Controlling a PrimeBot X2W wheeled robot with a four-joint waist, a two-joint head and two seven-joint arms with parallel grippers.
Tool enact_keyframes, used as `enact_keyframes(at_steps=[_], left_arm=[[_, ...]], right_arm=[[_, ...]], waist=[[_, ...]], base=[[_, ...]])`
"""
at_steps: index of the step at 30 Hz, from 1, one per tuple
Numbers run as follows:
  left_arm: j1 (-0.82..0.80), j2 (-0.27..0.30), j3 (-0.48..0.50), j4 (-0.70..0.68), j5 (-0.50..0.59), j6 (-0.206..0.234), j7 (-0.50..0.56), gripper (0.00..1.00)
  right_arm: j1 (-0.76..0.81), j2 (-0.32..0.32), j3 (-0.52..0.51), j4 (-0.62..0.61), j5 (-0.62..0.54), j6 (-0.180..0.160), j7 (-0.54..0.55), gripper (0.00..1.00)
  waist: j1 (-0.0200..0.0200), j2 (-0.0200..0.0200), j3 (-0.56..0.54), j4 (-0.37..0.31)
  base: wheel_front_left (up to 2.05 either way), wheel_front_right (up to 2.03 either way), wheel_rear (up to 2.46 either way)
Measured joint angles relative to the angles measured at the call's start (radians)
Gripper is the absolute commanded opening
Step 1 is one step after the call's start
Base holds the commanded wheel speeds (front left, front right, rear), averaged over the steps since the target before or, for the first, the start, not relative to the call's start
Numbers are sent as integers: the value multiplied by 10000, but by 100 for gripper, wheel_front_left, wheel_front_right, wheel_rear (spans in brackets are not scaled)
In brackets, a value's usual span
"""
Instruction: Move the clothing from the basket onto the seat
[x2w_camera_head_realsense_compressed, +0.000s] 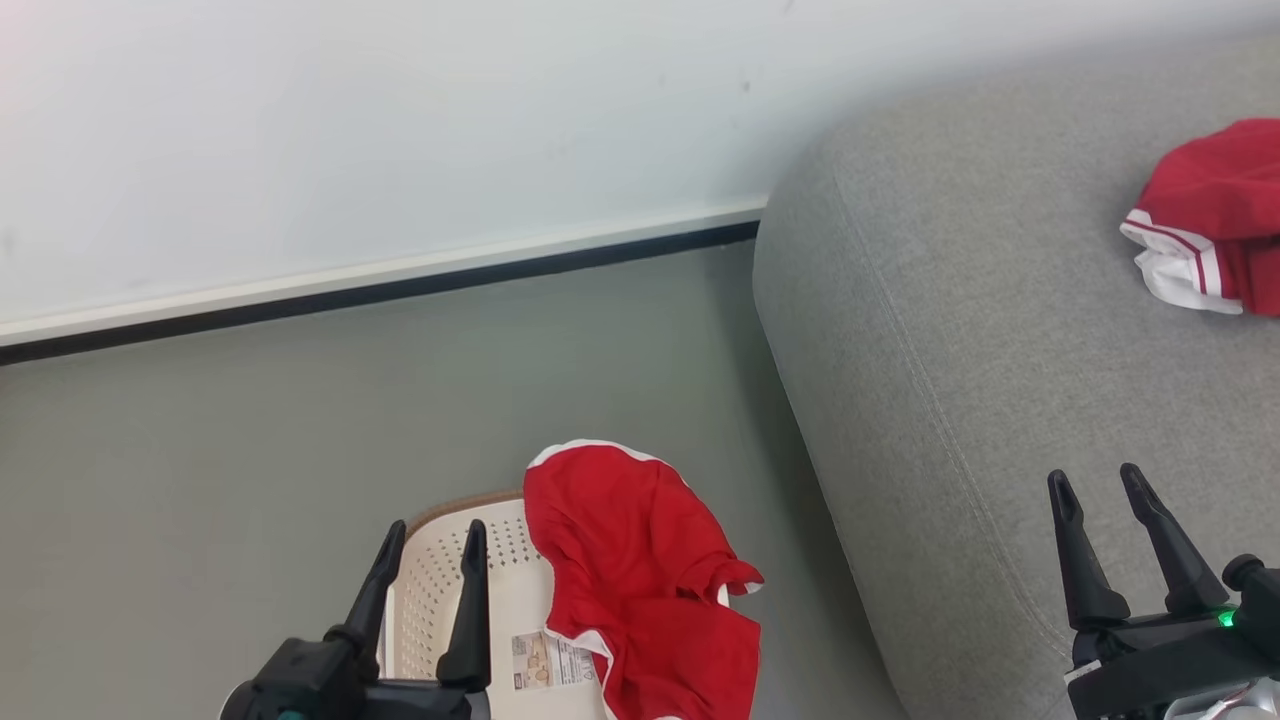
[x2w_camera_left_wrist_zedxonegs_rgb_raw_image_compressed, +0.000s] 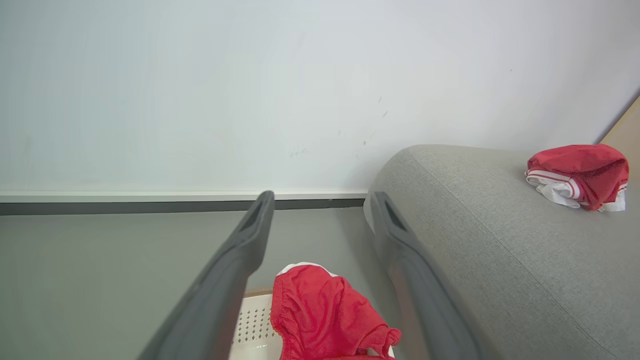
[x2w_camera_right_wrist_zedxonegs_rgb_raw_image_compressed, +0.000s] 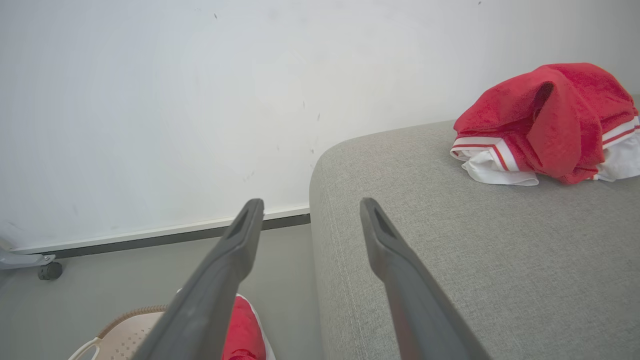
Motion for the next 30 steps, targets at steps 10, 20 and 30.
enact_keyframes(at_steps=[10,20,30], left_arm=[[352,-21,337,-642,2,84,-84,100],[-227,-297,198,-807,178,109,301,100],[-2004,-456,-199,917,568,176,1643,100]], right_arm=[[397,-8,-334,-895,-142,0,-2,100],[209,-2,-805,-1820,-163,15,-2,100],[-873,240,-909,-2922,-190,242,-4,100]], waist=[[2,1,46,134],[3,3,1137,28],[4,3,2524,-167]], base=[[0,0,0],[0,0,0],[0,0,0]])
